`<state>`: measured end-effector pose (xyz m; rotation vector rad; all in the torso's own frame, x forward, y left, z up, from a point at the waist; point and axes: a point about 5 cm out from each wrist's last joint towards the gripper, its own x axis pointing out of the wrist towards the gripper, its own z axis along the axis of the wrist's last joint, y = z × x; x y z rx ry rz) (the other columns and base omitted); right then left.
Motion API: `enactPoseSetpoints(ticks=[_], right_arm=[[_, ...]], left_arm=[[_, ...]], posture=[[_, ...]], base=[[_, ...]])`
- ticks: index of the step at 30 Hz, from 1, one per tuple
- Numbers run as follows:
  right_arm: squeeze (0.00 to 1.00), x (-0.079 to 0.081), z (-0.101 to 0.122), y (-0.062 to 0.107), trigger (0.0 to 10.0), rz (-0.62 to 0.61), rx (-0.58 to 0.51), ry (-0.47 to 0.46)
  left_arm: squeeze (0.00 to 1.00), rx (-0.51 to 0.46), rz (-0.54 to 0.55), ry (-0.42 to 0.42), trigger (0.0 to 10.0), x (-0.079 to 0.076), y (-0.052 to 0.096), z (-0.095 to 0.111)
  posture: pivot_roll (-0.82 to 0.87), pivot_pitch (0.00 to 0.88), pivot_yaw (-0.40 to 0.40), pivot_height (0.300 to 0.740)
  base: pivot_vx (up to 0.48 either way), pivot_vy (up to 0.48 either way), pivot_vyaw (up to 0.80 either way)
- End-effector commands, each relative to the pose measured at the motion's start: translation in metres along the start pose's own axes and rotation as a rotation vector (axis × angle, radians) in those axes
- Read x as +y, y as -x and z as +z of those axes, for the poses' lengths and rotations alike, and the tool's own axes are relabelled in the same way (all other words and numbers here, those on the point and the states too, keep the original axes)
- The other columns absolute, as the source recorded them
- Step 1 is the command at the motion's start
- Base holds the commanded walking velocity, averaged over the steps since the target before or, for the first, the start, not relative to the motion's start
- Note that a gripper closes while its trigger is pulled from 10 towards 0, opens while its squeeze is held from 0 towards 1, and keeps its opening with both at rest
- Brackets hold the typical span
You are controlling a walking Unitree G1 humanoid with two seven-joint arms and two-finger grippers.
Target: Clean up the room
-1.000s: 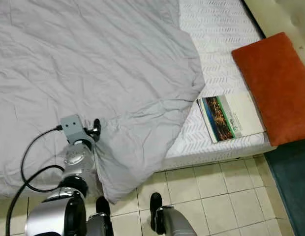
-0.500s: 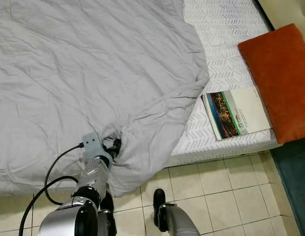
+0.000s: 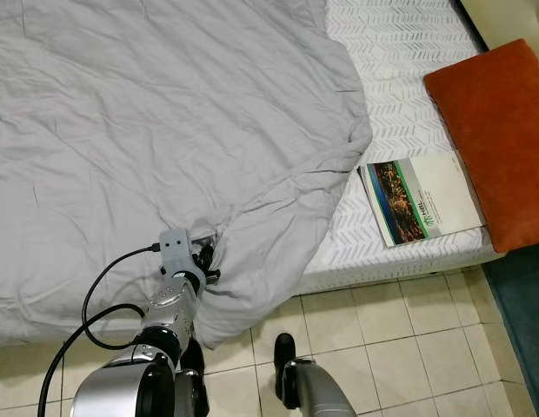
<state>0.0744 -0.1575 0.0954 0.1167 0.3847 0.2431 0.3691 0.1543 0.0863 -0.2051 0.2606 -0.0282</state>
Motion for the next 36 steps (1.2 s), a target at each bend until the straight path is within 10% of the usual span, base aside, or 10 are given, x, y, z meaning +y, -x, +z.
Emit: enactPoseSetpoints(ticks=[1, 13, 14, 21, 36], right_arm=[[0.0, -0.004, -0.013, 0.001, 10.0, -0.024, 0.071, -0.012], [0.0, -0.039, -0.01, -0.049, 10.0, -0.099, -0.021, 0.039], [0.0, -0.043, -0.004, -0.052, 10.0, -0.107, -0.041, 0.057], [0.0, -0.071, 0.006, -0.056, 10.0, -0.168, -0.078, 0.108], [0.0, -0.066, 0.006, -0.069, 10.0, -0.153, -0.092, 0.118]], left_arm=[[0.0, 0.03, -0.031, -0.052, 0.0, -0.003, 0.003, -0.011], [0.0, 0.012, -0.259, -0.351, 0.0, -0.038, 0.01, -0.03], [0.0, 0.009, -0.278, -0.36, 10.0, -0.045, 0.01, -0.031], [0.0, -0.007, -0.346, -0.367, 10.0, -0.079, 0.011, -0.034], [0.0, 0.04, -0.432, -0.371, 10.0, -0.111, 0.016, -0.044]], posture=[[-0.41, 0.54, -0.122, 0.74], [-0.37, 0.307, -0.018, 0.74], [-0.38, 0.267, -0.016, 0.74], [-0.4, 0.216, -0.014, 0.74], [-0.41, 0.199, 0.02, 0.74]], base=[[0.0, 0.0, 0.0], [0.0, 0.0, 0.0], [0.0, 0.0, 0.0], [0.0, -0.242, 0.0], [0.0, -0.48, 0.0]])
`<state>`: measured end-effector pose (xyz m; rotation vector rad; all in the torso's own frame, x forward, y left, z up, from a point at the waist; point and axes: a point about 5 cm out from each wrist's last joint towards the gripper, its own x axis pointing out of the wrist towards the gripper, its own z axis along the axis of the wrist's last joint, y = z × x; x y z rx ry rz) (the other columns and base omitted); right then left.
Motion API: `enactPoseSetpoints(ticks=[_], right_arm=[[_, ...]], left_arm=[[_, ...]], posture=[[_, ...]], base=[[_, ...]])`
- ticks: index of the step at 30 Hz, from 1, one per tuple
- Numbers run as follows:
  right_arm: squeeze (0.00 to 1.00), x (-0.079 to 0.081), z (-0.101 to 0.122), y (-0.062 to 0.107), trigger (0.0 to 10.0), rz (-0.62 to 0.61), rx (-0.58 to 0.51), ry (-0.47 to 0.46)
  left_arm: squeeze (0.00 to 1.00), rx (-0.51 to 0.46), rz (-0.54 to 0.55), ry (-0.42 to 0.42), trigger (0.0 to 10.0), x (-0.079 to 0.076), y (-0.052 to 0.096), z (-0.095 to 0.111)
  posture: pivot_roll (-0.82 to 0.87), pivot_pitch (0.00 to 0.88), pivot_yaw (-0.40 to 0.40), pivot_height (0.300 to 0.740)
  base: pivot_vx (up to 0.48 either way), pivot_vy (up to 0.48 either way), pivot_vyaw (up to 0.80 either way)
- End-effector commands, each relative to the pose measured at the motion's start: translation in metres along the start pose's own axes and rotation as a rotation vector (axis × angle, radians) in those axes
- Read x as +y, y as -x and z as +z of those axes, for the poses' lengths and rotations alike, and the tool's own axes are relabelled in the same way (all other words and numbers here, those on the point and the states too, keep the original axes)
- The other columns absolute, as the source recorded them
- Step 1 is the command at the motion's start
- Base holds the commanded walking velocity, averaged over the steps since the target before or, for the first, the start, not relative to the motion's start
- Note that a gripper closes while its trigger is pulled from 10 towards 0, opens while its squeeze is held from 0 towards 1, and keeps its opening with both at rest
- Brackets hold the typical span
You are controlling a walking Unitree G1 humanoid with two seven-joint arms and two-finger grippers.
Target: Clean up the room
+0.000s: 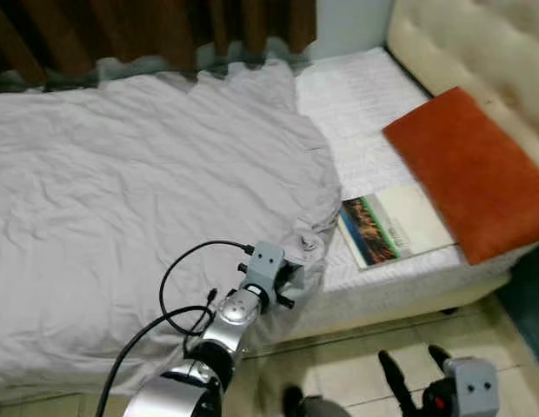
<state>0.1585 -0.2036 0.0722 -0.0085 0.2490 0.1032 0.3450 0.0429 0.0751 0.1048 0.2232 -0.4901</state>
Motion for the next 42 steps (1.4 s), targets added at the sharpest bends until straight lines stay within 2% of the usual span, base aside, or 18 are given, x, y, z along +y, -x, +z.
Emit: enactPoseSetpoints(ticks=[1, 7, 10, 11, 13, 14, 15, 16, 19, 25, 27, 28, 32, 34, 37, 38, 39, 42], right_arm=[[0.0, 0.0, -0.007, 0.004, 10.0, 0.005, 0.037, 0.008], [0.0, 0.002, -0.012, 0.006, 10.0, 0.052, 0.077, 0.016], [0.0, 0.004, -0.012, 0.005, 10.0, 0.069, 0.085, 0.019], [0.0, 0.005, -0.012, 0.005, 10.0, 0.075, 0.087, 0.021], [0.0, 0.005, -0.012, 0.005, 10.0, 0.077, 0.088, 0.021], [0.0, 0.005, -0.013, 0.005, 10.0, 0.087, 0.093, 0.024], [0.0, 0.006, -0.013, 0.005, 10.0, 0.09, 0.096, 0.025], [0.0, 0.006, -0.013, 0.005, 10.0, 0.09, 0.096, 0.025], [0.0, 0.007, -0.013, 0.004, 10.0, 0.1, 0.101, 0.025], [0.0, 0.008, -0.014, 0.006, 10.0, 0.109, 0.107, 0.024], [0.0, 0.009, -0.016, 0.007, 10.0, 0.12, 0.118, 0.025], [0.0, 0.009, -0.016, 0.007, 10.0, 0.12, 0.118, 0.025], [0.0, 0.009, -0.017, 0.008, 10.0, 0.128, 0.125, 0.031], [0.0, 0.009, -0.017, 0.009, 10.0, 0.13, 0.127, 0.033], [0.0, 0.009, -0.017, 0.01, 10.0, 0.139, 0.132, 0.044], [0.0, 0.009, -0.017, 0.01, 10.0, 0.141, 0.133, 0.046], [0.0, 0.009, -0.017, 0.01, 10.0, 0.141, 0.134, 0.048], [0.0, 0.009, -0.017, 0.012, 10.0, 0.147, 0.137, 0.057]], left_arm=[[0.0, 0.02, -0.016, -0.003, 10.0, -0.005, 0.0, -0.003], [0.0, 0.144, -0.185, -0.063, 10.0, -0.045, 0.009, -0.037], [0.0, 0.203, -0.298, -0.069, 10.0, -0.077, 0.018, -0.057], [0.0, 0.224, -0.351, -0.06, 10.0, -0.094, 0.022, -0.063], [0.0, 0.232, -0.368, -0.053, 10.0, -0.1, 0.024, -0.065], [0.0, 0.246, -0.439, -0.055, 10.0, -0.119, 0.03, -0.071], [0.0, 0.25, -0.468, -0.057, 10.0, -0.127, 0.032, -0.072], [0.0, 0.25, -0.468, -0.057, 10.0, -0.127, 0.032, -0.072], [0.0, 0.284, -0.542, -0.118, 10.0, -0.145, 0.041, -0.082], [0.0, 0.337, -0.621, -0.151, 10.0, -0.156, 0.054, -0.096], [0.0, 0.351, -0.694, -0.164, 10.0, -0.171, 0.065, -0.105], [0.0, 0.351, -0.694, -0.164, 10.0, -0.171, 0.065, -0.105], [0.0, 0.298, -0.718, -0.135, 10.0, -0.195, 0.068, -0.096], [0.0, 0.281, -0.702, -0.129, 10.0, -0.198, 0.066, -0.092], [0.0, 0.239, -0.671, -0.055, 10.0, -0.21, 0.062, -0.078], [0.44, 0.235, -0.673, -0.048, 10.0, -0.213, 0.062, -0.076], [1.0, 0.234, -0.675, -0.049, 10.0, -0.215, 0.062, -0.075], [1.0, 0.19, -0.714, 0.016, 10.0, -0.229, 0.062, -0.062]], posture=[[-0.41, 0.199, 0.02, 0.74], [-0.4, 0.204, 0.0, 0.74], [-0.41, 0.204, -0.012, 0.74], [-0.41, 0.207, -0.016, 0.74], [-0.41, 0.207, -0.016, 0.74], [-0.41, 0.206, -0.019, 0.74], [-0.41, 0.206, -0.019, 0.74], [-0.41, 0.206, -0.019, 0.74], [-0.41, 0.208, -0.02, 0.74], [-0.41, 0.214, -0.021, 0.74], [-0.41, 0.218, -0.025, 0.74], [-0.41, 0.218, -0.025, 0.74], [-0.41, 0.224, -0.03, 0.74], [-0.41, 0.224, -0.031, 0.74], [-0.42, 0.231, -0.037, 0.74], [-0.42, 0.231, -0.037, 0.74], [-0.42, 0.231, -0.037, 0.74], [-0.43, 0.239, -0.039, 0.74]], base=[[0.0, -0.48, 0.0], [0.0, -0.48, 0.0], [0.0, -0.421, 0.0], [0.0, -0.42, 0.0], [0.0, -0.422, 0.0], [0.0, 0.0, 0.0], [0.0, 0.0, 0.0], [0.0, 0.0, 0.0], [0.0, 0.0, 0.0], [0.0, 0.0, 0.0], [0.0, 0.0, 0.0], [0.0, 0.0, 0.0], [0.0, 0.0, 0.0], [0.0, 0.0, 0.0], [0.0, 0.0, 0.0], [0.0, 0.0, 0.0], [0.0, 0.0, 0.0], [0.0, 0.0, 0.0]])
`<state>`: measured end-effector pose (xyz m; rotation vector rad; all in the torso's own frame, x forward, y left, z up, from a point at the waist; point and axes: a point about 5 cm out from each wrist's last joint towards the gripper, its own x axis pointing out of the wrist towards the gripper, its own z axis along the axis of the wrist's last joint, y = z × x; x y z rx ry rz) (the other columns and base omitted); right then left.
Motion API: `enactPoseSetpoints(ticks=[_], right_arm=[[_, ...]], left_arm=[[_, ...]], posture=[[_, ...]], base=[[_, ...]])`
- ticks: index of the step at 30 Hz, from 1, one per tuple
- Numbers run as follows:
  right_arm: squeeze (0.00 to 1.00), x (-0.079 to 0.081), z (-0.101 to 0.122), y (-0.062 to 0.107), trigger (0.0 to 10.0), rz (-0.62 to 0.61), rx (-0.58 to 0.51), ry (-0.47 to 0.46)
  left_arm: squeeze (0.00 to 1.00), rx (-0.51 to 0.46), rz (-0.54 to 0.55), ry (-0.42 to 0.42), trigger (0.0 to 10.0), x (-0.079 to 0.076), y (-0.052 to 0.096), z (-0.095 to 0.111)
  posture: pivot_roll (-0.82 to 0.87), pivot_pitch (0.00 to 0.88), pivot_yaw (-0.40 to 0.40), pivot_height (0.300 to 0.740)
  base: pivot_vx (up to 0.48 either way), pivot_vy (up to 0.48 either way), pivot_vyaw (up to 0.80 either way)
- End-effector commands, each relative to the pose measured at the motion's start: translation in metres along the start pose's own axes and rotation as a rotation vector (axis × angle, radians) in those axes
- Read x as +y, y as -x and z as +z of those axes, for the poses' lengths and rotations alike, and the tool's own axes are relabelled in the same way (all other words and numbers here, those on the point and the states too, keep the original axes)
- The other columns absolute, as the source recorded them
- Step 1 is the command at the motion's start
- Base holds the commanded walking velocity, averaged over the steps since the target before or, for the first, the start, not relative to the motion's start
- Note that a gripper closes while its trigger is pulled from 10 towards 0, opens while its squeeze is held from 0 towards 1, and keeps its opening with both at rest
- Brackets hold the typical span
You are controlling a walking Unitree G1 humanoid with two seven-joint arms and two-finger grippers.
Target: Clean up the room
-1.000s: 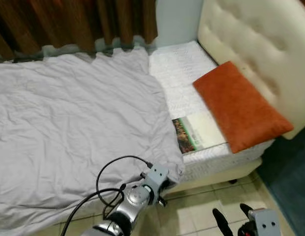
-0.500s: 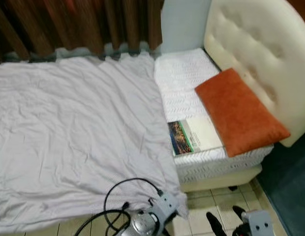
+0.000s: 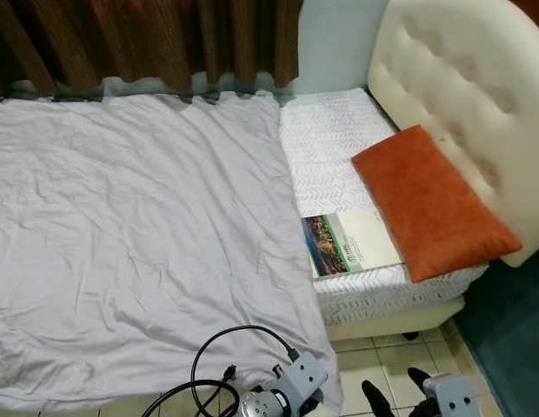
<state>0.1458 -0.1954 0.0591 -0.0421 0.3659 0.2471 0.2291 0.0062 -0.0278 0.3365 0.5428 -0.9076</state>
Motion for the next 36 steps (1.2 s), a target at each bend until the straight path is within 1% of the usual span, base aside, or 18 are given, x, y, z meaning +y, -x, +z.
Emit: enactPoseSetpoints(ticks=[1, 3, 5, 6, 8, 9, 10, 11, 13, 14, 16, 17, 18, 19, 20, 21, 22, 36], right_arm=[[0.0, 0.0, -0.002, 0.004, 10.0, 0.009, 0.021, 0.013], [0.0, 0.0, -0.002, 0.004, 10.0, 0.009, 0.022, 0.014], [0.0, -0.001, -0.003, 0.003, 10.0, 0.01, 0.022, 0.015], [0.0, -0.001, -0.003, 0.002, 10.0, 0.012, 0.021, 0.014], [0.0, -0.002, -0.002, -0.004, 10.0, 0.016, 0.014, 0.011], [0.0, -0.002, -0.002, -0.004, 10.0, 0.016, 0.014, 0.011], [0.0, -0.002, -0.001, -0.008, 10.0, 0.014, 0.002, 0.009], [0.0, -0.003, 0.001, -0.012, 10.0, 0.01, -0.011, 0.0], [0.0, -0.005, 0.002, -0.019, 10.0, 0.003, -0.026, -0.013], [0.0, -0.007, 0.003, -0.029, 10.0, -0.006, -0.044, -0.028], [0.0, -0.007, 0.003, -0.029, 10.0, -0.006, -0.044, -0.028], [0.0, -0.008, 0.004, -0.036, 10.0, -0.014, -0.062, -0.037], [0.0, -0.009, 0.005, -0.041, 10.0, -0.019, -0.073, -0.043], [0.0, -0.011, 0.007, -0.048, 10.0, -0.034, -0.091, -0.056], [0.0, -0.013, 0.01, -0.054, 10.0, -0.049, -0.11, -0.07], [0.0, -0.015, 0.013, -0.06, 10.0, -0.061, -0.126, -0.079], [0.0, -0.017, 0.015, -0.065, 10.0, -0.074, -0.141, -0.083], [0.0, -0.017, 0.015, -0.065, 10.0, -0.074, -0.141, -0.083]], left_arm=[[1.0, -0.23, -0.322, 0.125, 10.0, -0.121, -0.027, 0.088], [1.0, -0.245, -0.329, 0.131, 10.0, -0.122, -0.027, 0.092], [1.0, -0.294, -0.351, 0.171, 10.0, -0.122, -0.027, 0.106], [1.0, -0.331, -0.362, 0.174, 10.0, -0.122, -0.026, 0.115], [1.0, -0.407, -0.369, 0.165, 10.0, -0.114, -0.025, 0.13], [1.0, -0.407, -0.369, 0.165, 10.0, -0.114, -0.025, 0.13], [1.0, -0.446, -0.352, 0.138, 10.0, -0.106, -0.024, 0.135], [1.0, -0.478, -0.325, 0.139, 10.0, -0.093, -0.023, 0.137], [1.0, -0.507, -0.263, 0.132, 10.0, -0.067, -0.02, 0.134], [1.0, -0.514, -0.144, 0.108, 10.0, -0.029, -0.014, 0.121], [1.0, -0.514, -0.144, 0.108, 10.0, -0.029, -0.014, 0.121], [1.0, -0.515, -0.035, 0.091, 10.0, 0.001, -0.006, 0.108], [1.0, -0.513, 0.037, 0.081, 10.0, 0.02, 0.001, 0.1], [1.0, -0.499, 0.142, 0.083, 10.0, 0.045, 0.012, 0.088], [1.0, -0.486, 0.224, 0.082, 10.0, 0.066, 0.023, 0.076], [1.0, -0.479, 0.287, 0.091, 10.0, 0.082, 0.033, 0.068], [0.93, -0.472, 0.347, 0.109, 10.0, 0.096, 0.042, 0.06], [0.93, -0.472, 0.347, 0.109, 10.0, 0.096, 0.042, 0.06]], posture=[[-0.43, 0.239, -0.039, 0.74], [-0.43, 0.237, -0.042, 0.74], [-0.42, 0.227, -0.042, 0.74], [-0.41, 0.22, -0.043, 0.74], [-0.4, 0.196, -0.041, 0.74], [-0.4, 0.196, -0.041, 0.74], [-0.4, 0.189, -0.039, 0.74], [-0.38, 0.173, -0.033, 0.74], [-0.35, 0.136, -0.024, 0.74], [-0.3, 0.082, -0.011, 0.74], [-0.3, 0.082, -0.011, 0.74], [-0.28, 0.061, -0.005, 0.74], [-0.26, 0.05, -0.004, 0.74], [-0.23, 0.016, -0.003, 0.74], [-0.2, 0.0, -0.003, 0.74], [-0.19, 0.0, -0.003, 0.74], [-0.16, 0.0, -0.005, 0.74], [-0.16, 0.0, -0.005, 0.74]], base=[[0.0, 0.0, 0.0], [0.0, 0.0, 0.0], [0.0, 0.0, 0.0], [0.0, 0.0, 0.0], [0.0, 0.0, 0.0], [0.0, 0.0, 0.0], [0.0, 0.0, 0.0], [0.0, 0.0, 0.0], [0.0, 0.0, 0.0], [0.0, 0.0, 0.0], [0.0, 0.0, 0.0], [0.0, 0.0, 0.0], [0.0, 0.0, 0.0], [0.0, 0.0, 0.0], [0.0, 0.0, 0.0], [0.0, 0.0, 0.0], [0.0, 0.0, 0.0], [0.0, 0.0, 0.0]])
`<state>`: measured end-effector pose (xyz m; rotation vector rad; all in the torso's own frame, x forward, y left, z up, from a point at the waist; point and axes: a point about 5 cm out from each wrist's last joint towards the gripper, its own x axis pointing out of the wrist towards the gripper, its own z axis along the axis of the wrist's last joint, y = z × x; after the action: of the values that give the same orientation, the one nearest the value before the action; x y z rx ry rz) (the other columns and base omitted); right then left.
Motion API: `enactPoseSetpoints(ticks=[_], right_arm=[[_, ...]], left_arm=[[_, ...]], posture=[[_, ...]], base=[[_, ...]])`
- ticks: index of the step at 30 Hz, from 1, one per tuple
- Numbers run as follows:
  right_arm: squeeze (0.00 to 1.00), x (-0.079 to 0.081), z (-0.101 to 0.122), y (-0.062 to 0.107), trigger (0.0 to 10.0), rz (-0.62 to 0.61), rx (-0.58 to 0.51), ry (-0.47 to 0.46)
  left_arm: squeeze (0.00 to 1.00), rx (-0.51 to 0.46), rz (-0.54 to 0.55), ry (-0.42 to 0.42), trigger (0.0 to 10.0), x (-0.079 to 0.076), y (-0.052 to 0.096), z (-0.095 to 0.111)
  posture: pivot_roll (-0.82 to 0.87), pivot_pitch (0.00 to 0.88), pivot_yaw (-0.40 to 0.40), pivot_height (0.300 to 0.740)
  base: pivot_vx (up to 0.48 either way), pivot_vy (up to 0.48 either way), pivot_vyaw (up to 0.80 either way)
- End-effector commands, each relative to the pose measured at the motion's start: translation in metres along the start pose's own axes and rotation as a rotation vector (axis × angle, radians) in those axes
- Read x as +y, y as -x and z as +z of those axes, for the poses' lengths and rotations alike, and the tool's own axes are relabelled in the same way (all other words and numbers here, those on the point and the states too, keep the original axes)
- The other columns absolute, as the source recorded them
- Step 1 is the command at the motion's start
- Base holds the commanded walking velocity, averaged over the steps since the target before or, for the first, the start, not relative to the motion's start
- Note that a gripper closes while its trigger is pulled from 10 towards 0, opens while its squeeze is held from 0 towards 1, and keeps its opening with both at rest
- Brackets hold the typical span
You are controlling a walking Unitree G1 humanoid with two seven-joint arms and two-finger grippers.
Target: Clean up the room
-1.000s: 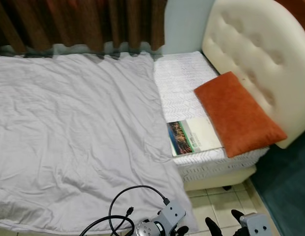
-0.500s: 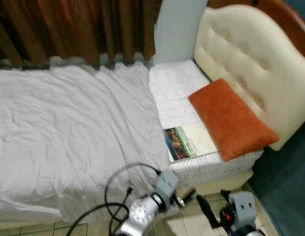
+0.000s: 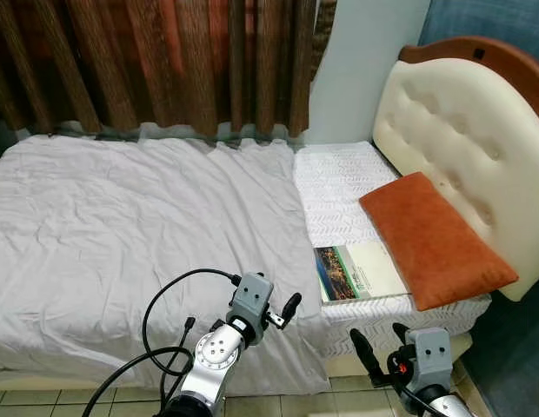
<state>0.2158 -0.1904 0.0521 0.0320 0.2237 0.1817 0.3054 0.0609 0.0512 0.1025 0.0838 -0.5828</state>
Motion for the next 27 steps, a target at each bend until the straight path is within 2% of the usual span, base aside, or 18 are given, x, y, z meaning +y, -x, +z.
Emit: enactPoseSetpoints(ticks=[1, 16, 17, 18, 19, 20, 21, 27], right_arm=[[0.0, -0.005, -0.003, 0.002, 10.0, -0.02, 0.008, -0.014], [0.0, -0.005, -0.003, 0.002, 10.0, -0.02, 0.008, -0.014], [0.0, -0.006, -0.004, -0.003, 10.0, -0.027, -0.007, -0.014], [0.0, -0.006, -0.004, -0.003, 10.0, -0.027, -0.007, -0.014], [0.0, -0.006, 0.002, -0.021, 10.0, -0.038, -0.036, -0.005], [0.0, -0.006, 0.006, -0.033, 10.0, -0.043, -0.055, 0.002], [0.0, -0.004, 0.009, -0.043, 10.0, -0.047, -0.058, 0.022], [0.0, -0.002, 0.001, -0.044, 10.0, -0.026, -0.031, 0.011]], left_arm=[[0.93, 0.007, -0.006, 0.001, 10.0, -0.002, 0.0, -0.001], [0.93, 0.007, -0.006, 0.001, 10.0, -0.002, 0.0, -0.001], [0.0, 0.007, 0.029, 0.006, 10.0, 0.007, 0.003, -0.001], [0.0, 0.007, 0.029, 0.006, 10.0, 0.007, 0.003, -0.001], [0.0, -0.011, 0.304, 0.076, 10.0, 0.044, 0.032, -0.008], [0.0, -0.019, 0.504, 0.107, 10.0, 0.069, 0.06, -0.014], [0.0, 0.006, 0.682, 0.112, 10.0, 0.086, 0.095, -0.027], [0.0, 0.072, 0.639, 0.071, 10.0, 0.078, 0.099, -0.045]], posture=[[-0.16, 0.0, -0.005, 0.74], [-0.16, 0.0, -0.005, 0.74], [-0.16, 0.0, -0.005, 0.74], [-0.16, 0.0, -0.005, 0.74], [0.01, 0.0, -0.08, 0.74], [0.0, 0.0, -0.079, 0.74], [0.01, 0.0, -0.079, 0.74], [0.0, 0.0, -0.08, 0.74]], base=[[0.0, 0.0, 0.0], [0.0, 0.0, 0.0], [0.0, 0.0, 0.0], [0.0, 0.0, 0.0], [0.0, 0.0, -0.79], [0.0, 0.0, -0.8], [0.0, 0.0, 0.0], [0.0, 0.0, 0.0]])
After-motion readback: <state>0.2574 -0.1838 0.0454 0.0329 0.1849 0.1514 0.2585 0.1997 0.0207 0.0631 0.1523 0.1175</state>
